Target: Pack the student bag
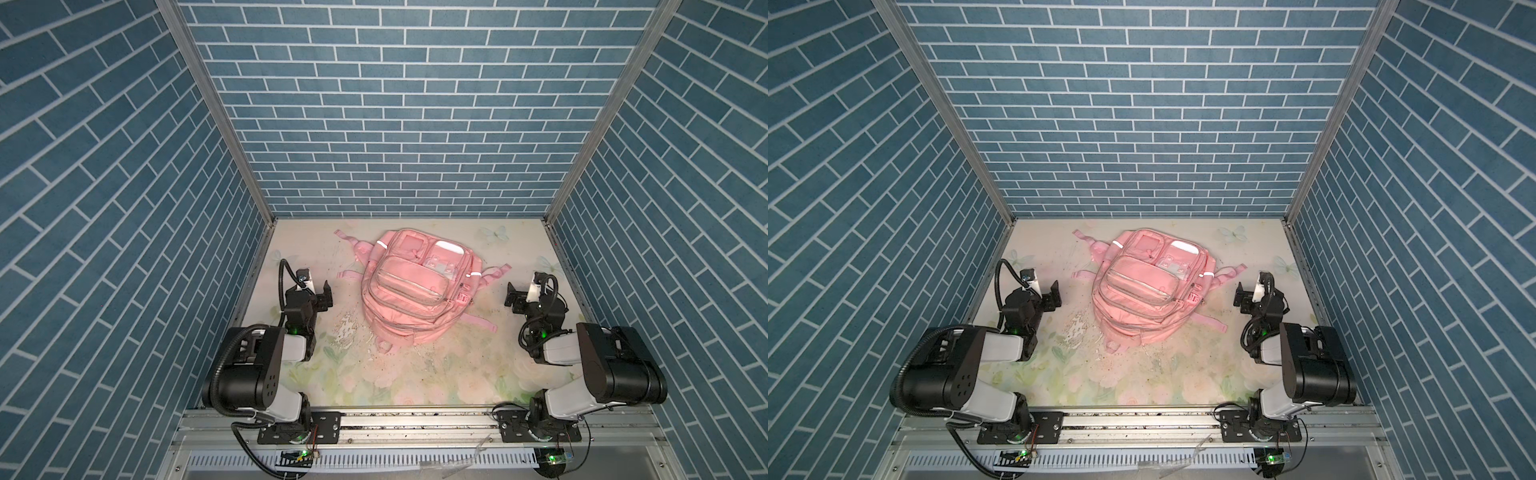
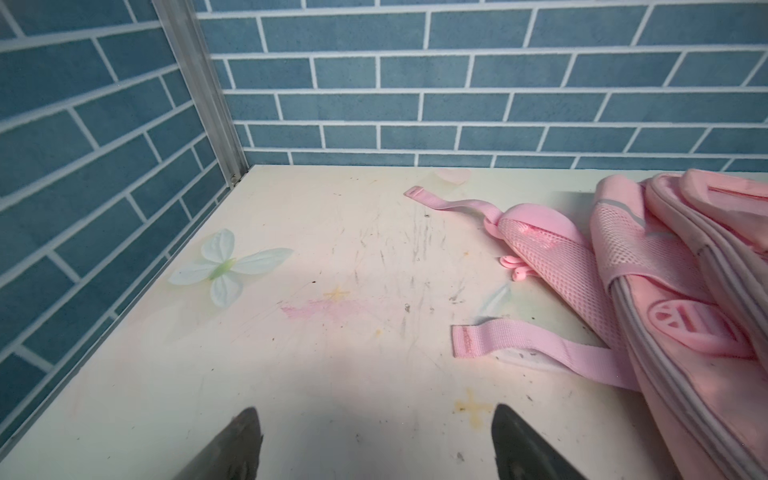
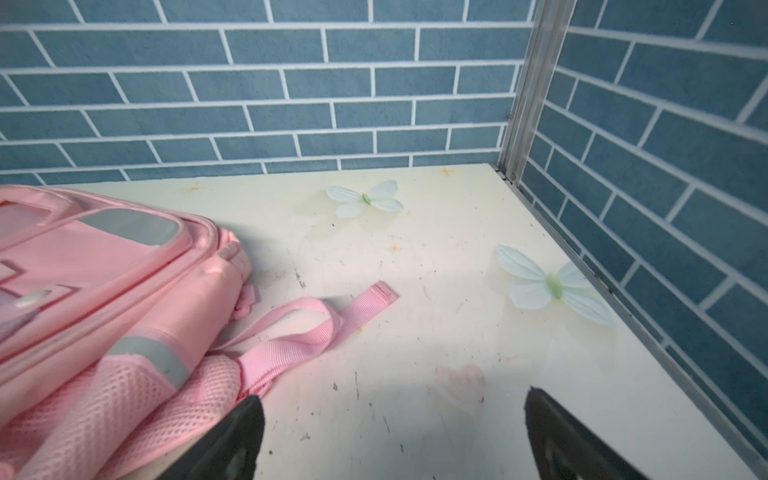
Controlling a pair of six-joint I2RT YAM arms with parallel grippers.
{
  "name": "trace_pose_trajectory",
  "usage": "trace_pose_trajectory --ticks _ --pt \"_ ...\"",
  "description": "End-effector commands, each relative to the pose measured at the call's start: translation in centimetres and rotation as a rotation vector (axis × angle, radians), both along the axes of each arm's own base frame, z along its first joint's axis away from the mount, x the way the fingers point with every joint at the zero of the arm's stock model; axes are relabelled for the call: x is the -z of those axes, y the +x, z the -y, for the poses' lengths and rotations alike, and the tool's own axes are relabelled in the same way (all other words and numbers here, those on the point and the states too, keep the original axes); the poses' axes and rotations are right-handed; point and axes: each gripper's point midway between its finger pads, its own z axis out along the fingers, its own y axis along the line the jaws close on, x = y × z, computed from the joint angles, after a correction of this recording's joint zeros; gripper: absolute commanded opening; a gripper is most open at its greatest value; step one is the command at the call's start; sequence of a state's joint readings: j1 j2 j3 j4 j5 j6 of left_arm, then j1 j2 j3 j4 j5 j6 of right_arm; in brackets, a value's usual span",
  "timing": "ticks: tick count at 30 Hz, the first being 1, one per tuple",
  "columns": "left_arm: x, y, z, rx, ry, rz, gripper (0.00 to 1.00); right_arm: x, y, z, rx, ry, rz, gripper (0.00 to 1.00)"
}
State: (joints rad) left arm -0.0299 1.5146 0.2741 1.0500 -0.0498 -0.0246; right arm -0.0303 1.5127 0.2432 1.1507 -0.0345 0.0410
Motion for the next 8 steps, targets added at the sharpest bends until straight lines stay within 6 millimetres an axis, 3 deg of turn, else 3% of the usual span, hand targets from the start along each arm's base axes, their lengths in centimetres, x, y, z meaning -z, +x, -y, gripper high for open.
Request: trace_pose_trajectory --ticks 1,8 --pt "-2.27 0.40 0.51 0.026 0.031 0.097 0.87 -0.48 0.48 -1.15 -0.074 -0.029 0.019 0.98" --pt "-2.18 0.52 0.93 0.044 0.041 0.089 0.87 -0.66 0.28 -0.92 -0.062 -0.037 0.026 0.98"
